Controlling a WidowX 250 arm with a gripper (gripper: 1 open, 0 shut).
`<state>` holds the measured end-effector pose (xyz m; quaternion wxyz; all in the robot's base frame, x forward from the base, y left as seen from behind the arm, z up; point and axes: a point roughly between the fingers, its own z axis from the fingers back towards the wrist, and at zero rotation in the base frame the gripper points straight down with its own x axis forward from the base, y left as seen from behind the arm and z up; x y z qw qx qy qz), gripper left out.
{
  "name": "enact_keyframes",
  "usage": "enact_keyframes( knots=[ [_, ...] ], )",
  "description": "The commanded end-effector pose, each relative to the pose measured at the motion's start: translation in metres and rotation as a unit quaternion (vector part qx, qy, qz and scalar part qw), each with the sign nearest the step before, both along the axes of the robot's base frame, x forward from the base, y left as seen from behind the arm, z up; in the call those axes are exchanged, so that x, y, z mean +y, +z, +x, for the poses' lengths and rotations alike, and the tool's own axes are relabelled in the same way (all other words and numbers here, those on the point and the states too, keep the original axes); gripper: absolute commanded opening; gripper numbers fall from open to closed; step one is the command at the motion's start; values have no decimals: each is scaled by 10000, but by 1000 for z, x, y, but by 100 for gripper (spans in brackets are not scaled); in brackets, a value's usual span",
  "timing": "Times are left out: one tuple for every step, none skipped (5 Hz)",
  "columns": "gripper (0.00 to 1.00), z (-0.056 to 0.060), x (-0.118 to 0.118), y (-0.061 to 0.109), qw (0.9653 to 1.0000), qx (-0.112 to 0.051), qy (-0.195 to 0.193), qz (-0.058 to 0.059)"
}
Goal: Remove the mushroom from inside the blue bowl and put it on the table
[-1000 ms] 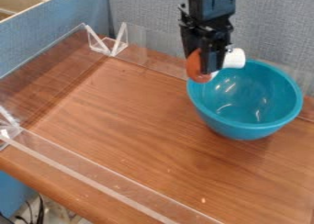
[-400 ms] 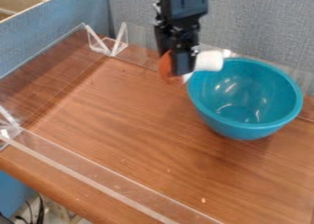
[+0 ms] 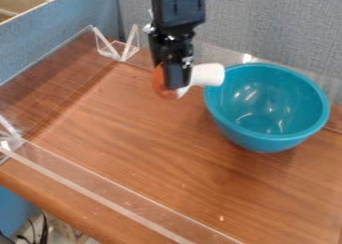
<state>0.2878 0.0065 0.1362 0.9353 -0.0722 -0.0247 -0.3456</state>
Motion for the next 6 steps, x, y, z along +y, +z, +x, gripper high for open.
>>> enact_keyframes(
  knots=[
    [0, -6, 12, 12, 9995, -279, -77, 125],
    [0, -10, 18, -1, 9996, -136, -138, 191],
    [0, -13, 23, -14, 9994, 4, -205, 262],
    [100, -11, 21, -24, 9989, 75, -341, 312],
    [100, -5, 17, -32, 9977, 61, -574, 353],
    [100, -13, 13, -45, 9961, 134, -770, 406]
  ],
)
